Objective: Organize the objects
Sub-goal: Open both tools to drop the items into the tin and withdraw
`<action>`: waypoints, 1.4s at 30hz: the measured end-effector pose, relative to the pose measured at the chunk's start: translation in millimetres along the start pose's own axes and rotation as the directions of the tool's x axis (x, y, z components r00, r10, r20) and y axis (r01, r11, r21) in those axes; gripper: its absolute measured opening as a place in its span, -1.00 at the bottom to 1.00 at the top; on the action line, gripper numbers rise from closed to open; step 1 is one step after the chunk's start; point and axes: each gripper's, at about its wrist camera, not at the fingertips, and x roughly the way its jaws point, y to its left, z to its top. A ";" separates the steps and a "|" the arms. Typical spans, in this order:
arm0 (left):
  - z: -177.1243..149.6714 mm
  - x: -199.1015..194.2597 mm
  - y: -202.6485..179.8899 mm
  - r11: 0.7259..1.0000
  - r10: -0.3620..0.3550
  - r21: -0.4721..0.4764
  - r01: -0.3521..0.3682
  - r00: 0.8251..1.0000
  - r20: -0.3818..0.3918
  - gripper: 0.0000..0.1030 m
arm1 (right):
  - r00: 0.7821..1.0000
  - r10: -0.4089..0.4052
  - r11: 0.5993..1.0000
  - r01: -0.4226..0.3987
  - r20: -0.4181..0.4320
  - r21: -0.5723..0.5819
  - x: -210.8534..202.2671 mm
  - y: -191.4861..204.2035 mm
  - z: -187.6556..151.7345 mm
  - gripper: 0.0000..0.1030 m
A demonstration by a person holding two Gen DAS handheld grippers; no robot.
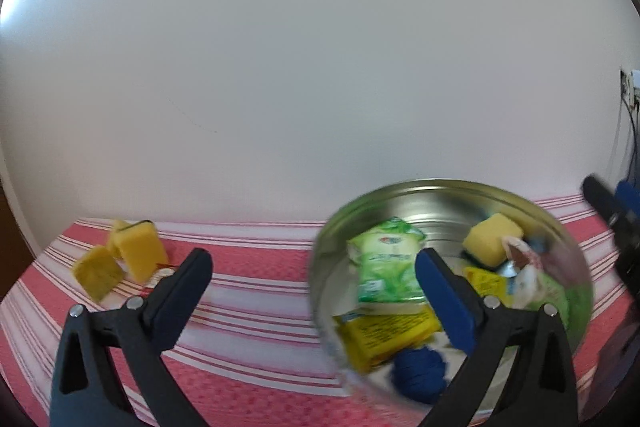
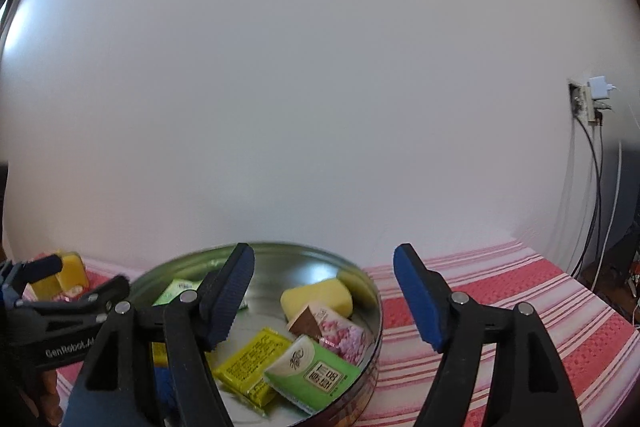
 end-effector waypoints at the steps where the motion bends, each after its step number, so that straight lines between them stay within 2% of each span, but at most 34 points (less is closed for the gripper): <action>1: -2.4 -1.5 5.1 1.000 0.014 0.000 -0.014 1.000 0.016 0.99 | 1.000 -0.004 1.000 0.004 0.021 0.007 -2.8 -0.9 0.1 0.44; 3: -4.7 -4.4 14.0 0.999 0.040 -0.003 -0.040 0.998 0.041 0.99 | 0.999 -0.006 1.000 0.006 0.044 0.011 -9.9 2.7 3.4 0.45; 6: -7.2 -9.4 25.8 0.998 0.062 -0.016 -0.061 0.996 0.059 0.99 | 0.996 -0.026 1.000 0.027 0.087 -0.006 -20.0 12.4 2.8 0.64; 11: -16.2 -12.6 43.8 0.993 0.117 -0.025 -0.115 0.990 0.084 0.99 | 0.995 -0.054 0.995 0.061 0.089 -0.074 -26.3 26.8 -3.1 0.65; 15: -23.0 -9.1 55.0 0.991 0.135 -0.030 -0.133 0.988 0.076 0.98 | 0.993 -0.075 0.994 0.082 0.095 -0.069 -40.7 31.3 0.1 0.65; 23: -28.6 -10.2 73.3 0.994 0.093 -0.062 -0.089 0.994 0.058 0.98 | 0.996 -0.088 0.995 0.087 0.025 0.042 -47.5 18.5 -5.6 0.66; 31: -34.4 -5.5 101.7 0.990 0.121 -0.077 -0.119 0.992 0.022 0.98 | 0.998 -0.063 0.996 0.062 0.012 0.056 -54.6 32.4 -10.1 0.66; 38: -36.5 2.9 141.7 0.981 0.161 -0.109 -0.160 0.987 -0.003 0.98 | 1.000 -0.016 1.000 0.016 0.001 0.014 -58.1 69.7 -11.8 0.66; 42: -38.1 5.5 164.4 0.971 0.209 -0.121 -0.208 0.978 -0.006 0.98 | 0.999 0.032 0.999 -0.032 -0.011 0.013 -53.5 97.0 -14.3 0.66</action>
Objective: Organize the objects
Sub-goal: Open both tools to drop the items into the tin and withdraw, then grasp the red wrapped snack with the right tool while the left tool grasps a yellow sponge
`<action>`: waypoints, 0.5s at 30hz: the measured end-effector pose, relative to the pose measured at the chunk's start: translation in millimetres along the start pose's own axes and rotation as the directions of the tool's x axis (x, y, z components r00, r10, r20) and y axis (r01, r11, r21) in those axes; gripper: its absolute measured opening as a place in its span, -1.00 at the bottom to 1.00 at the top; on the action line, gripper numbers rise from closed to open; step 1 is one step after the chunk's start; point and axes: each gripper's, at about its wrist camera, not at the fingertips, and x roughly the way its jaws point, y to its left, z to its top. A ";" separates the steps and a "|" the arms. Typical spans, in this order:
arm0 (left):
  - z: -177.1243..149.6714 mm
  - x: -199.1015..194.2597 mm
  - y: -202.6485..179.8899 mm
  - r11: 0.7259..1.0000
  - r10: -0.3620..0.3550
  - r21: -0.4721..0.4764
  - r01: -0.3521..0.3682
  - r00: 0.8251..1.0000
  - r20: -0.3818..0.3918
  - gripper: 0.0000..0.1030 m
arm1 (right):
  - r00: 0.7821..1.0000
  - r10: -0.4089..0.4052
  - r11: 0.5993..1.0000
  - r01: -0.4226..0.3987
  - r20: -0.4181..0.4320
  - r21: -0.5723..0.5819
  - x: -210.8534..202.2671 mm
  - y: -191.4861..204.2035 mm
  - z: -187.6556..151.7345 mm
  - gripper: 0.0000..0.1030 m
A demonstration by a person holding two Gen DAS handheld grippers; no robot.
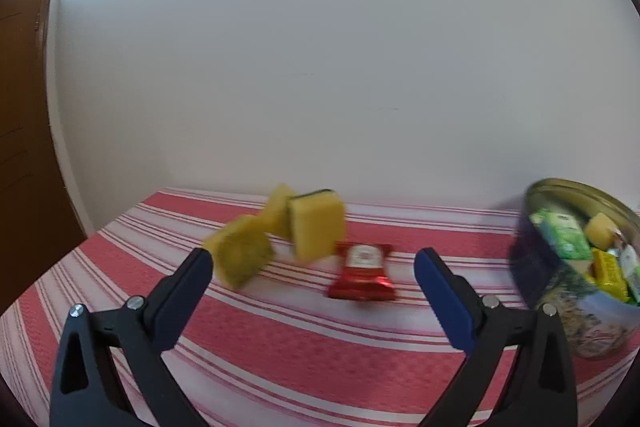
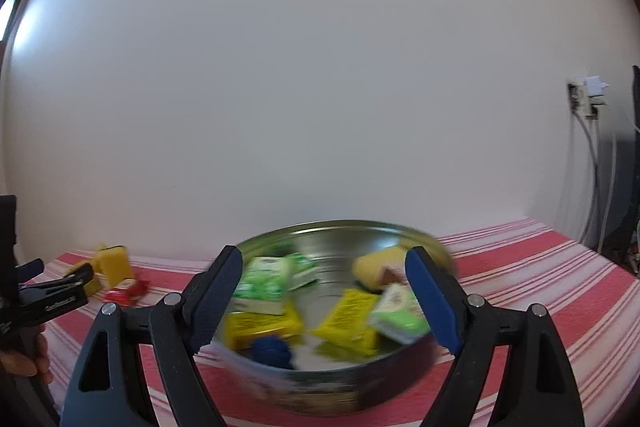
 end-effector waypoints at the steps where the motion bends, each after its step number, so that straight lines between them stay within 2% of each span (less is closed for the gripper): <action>1: 0.5 3.0 7.3 1.000 0.013 -0.005 -0.013 1.000 -0.001 0.98 | 1.000 0.009 1.000 -0.009 -0.003 0.000 0.7 4.3 0.1 0.66; 9: 2.0 27.0 53.5 0.995 0.079 -0.055 -0.082 0.995 -0.052 0.97 | 0.987 0.155 0.988 -0.156 -0.051 -0.023 20.5 71.1 -6.9 0.66; 15: 4.0 45.5 77.8 0.991 0.109 -0.072 -0.115 0.991 -0.083 0.95 | 0.969 0.222 0.971 -0.230 -0.111 -0.069 38.9 123.2 -11.3 0.66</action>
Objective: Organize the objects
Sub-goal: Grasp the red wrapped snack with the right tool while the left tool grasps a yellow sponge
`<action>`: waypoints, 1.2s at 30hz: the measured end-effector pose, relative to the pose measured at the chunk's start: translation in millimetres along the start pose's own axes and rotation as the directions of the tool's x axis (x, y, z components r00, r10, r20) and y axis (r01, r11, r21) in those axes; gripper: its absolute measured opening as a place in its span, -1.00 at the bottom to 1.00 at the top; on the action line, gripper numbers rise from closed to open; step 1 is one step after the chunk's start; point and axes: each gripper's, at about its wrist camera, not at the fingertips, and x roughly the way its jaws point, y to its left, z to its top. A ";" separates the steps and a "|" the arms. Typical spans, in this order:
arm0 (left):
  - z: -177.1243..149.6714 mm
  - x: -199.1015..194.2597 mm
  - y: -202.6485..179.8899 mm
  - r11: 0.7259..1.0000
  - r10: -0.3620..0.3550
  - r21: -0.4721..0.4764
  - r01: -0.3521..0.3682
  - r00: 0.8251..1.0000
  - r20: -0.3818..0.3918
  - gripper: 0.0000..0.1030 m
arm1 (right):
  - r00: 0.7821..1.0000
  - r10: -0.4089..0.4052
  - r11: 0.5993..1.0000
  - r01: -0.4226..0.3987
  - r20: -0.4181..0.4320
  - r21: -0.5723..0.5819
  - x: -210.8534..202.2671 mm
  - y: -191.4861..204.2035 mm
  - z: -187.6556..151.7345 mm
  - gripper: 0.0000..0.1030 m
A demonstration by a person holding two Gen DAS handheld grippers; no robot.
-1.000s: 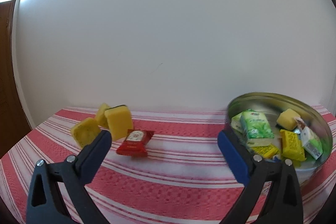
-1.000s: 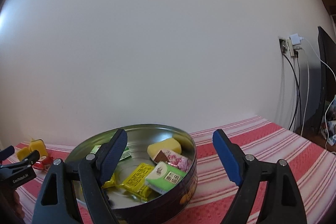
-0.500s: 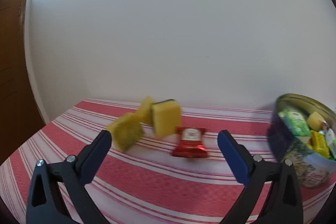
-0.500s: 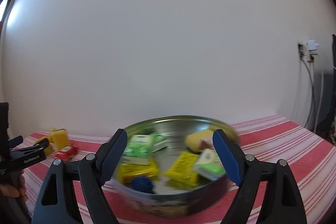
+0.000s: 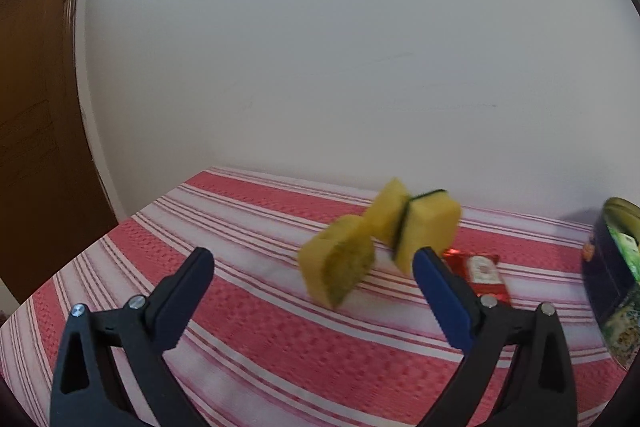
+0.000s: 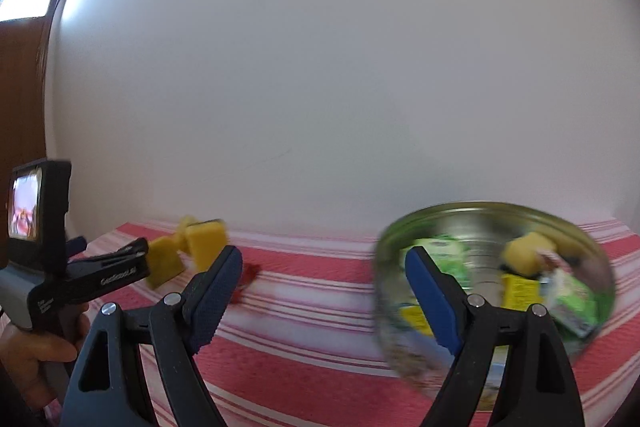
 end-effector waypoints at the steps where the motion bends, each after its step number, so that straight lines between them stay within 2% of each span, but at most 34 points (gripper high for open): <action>1: 0.9 3.4 3.7 1.000 0.003 -0.003 -0.003 1.000 -0.006 0.95 | 1.000 0.013 1.000 -0.013 -0.015 -0.005 6.7 6.6 0.0 0.66; 7: 6.3 23.4 29.8 0.998 0.035 -0.041 -0.037 0.999 -0.040 0.95 | 0.994 0.041 0.999 -0.043 -0.098 -0.011 46.2 41.0 3.4 0.66; 12: 10.1 39.5 54.0 0.993 0.071 -0.089 -0.078 0.994 -0.081 0.95 | 0.976 0.058 0.998 -0.057 -0.212 0.010 94.0 63.3 4.7 0.66; 14: 10.9 43.9 63.5 0.989 0.086 -0.111 -0.096 0.993 -0.086 0.95 | 0.962 0.050 0.999 -0.050 -0.267 0.007 111.5 71.0 1.0 0.66; 18: 12.6 43.5 68.0 0.990 0.089 -0.109 -0.095 0.994 -0.062 0.95 | 0.921 0.042 0.999 -0.038 -0.388 0.018 150.6 85.6 -3.1 0.66; 24: 17.6 42.5 57.1 0.999 0.003 -0.037 -0.004 1.000 -0.024 0.99 | 0.861 0.003 0.999 -0.020 -0.509 -0.029 188.3 103.3 -12.8 0.65; 25: 18.0 43.4 54.9 1.000 -0.011 -0.027 0.011 1.000 -0.023 0.99 | 0.854 -0.001 0.999 -0.020 -0.520 -0.035 190.6 104.4 -13.9 0.57; 28: 16.1 48.2 46.3 0.998 -0.060 0.010 0.060 0.998 -0.033 0.99 | 0.823 0.017 0.999 -0.032 -0.568 -0.016 199.0 101.9 -19.2 0.01; 29: 15.3 49.5 42.6 0.997 -0.071 0.026 0.072 0.997 -0.043 0.99 | 0.824 0.024 1.000 -0.030 -0.565 -0.001 198.8 99.0 -19.0 -0.09; 33: 15.2 52.0 33.1 0.992 -0.101 0.074 0.105 0.993 -0.055 0.99 | 0.827 0.077 0.997 -0.062 -0.557 0.046 189.3 85.9 -19.9 -0.11; 34: 14.9 53.0 31.5 0.990 -0.105 0.083 0.110 0.993 -0.059 0.99 | 0.832 0.111 0.994 -0.082 -0.544 0.078 181.8 79.6 -20.0 -0.11; 36: 14.6 55.4 27.4 0.988 -0.109 0.099 0.116 0.991 -0.074 0.99 | 0.847 0.128 0.991 -0.091 -0.517 0.096 169.6 73.2 -18.8 -0.11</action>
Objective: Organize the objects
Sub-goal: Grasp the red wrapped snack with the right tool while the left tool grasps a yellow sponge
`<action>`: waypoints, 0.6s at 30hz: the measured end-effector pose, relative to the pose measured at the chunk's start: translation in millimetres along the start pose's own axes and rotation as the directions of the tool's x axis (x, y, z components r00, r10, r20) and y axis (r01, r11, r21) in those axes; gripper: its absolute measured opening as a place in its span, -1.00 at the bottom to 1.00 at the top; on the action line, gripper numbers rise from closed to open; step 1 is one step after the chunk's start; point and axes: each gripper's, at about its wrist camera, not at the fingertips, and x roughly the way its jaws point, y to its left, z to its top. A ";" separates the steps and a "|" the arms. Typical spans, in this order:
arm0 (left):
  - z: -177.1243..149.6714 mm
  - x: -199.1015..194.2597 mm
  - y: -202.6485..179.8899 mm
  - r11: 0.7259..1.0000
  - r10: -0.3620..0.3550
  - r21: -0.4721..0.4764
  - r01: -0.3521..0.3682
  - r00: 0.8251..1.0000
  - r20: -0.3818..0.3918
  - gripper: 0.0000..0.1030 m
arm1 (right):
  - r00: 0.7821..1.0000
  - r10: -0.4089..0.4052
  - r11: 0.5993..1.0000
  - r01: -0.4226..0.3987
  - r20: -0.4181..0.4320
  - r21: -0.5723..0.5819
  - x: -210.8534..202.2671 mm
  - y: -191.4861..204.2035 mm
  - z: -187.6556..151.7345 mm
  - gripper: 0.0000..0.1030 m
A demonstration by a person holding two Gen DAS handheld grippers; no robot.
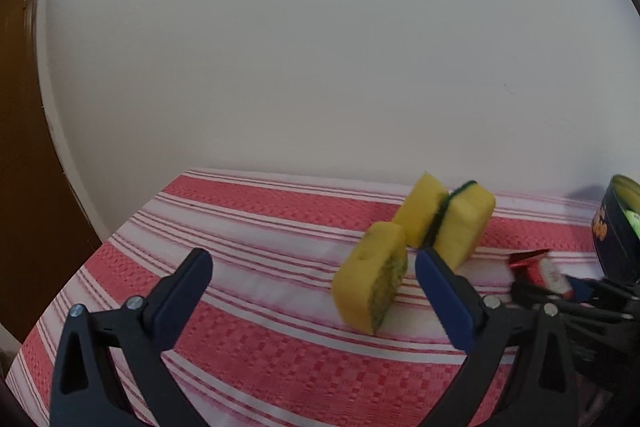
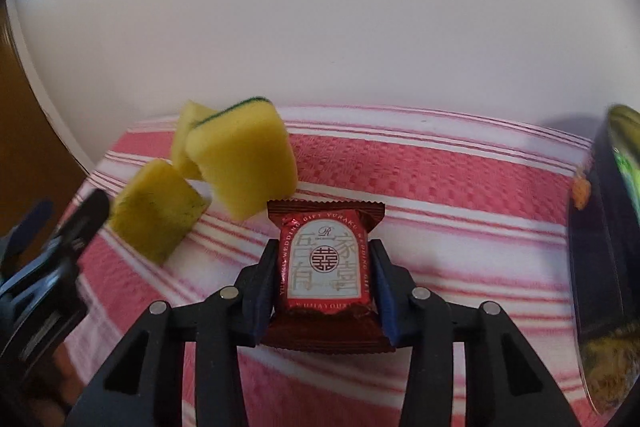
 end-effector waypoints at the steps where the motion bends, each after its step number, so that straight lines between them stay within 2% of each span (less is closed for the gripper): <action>1: 0.0 0.8 -1.3 1.000 -0.001 0.005 0.001 1.000 -0.007 0.99 | 1.000 0.000 1.000 0.000 0.014 -0.001 -7.6 -2.4 -3.8 -0.11; 7: 1.3 13.6 -14.9 0.998 -0.044 0.037 0.047 0.996 -0.077 0.97 | 0.996 0.014 1.000 -0.015 0.086 0.012 -45.0 -19.3 -27.3 -0.11; 11: 4.1 31.1 -26.2 0.995 -0.080 0.049 0.089 0.983 -0.162 0.67 | 0.993 0.010 1.000 -0.013 0.118 0.020 -66.3 -29.2 -39.8 -0.11; 13: 4.1 44.6 -29.0 0.993 -0.098 0.045 0.111 0.970 -0.222 0.47 | 0.993 0.009 1.000 -0.011 0.120 0.020 -76.9 -35.8 -44.6 -0.11; 16: 3.4 56.7 -27.2 0.990 -0.127 0.018 0.138 0.952 -0.278 -0.03 | 0.993 0.019 0.999 -0.023 0.116 0.036 -81.6 -39.9 -50.5 -0.11; 18: 3.1 57.2 -21.3 0.986 -0.164 -0.016 0.167 0.946 -0.279 -0.60 | 0.993 0.020 0.999 -0.026 0.117 0.046 -83.8 -45.2 -49.0 -0.11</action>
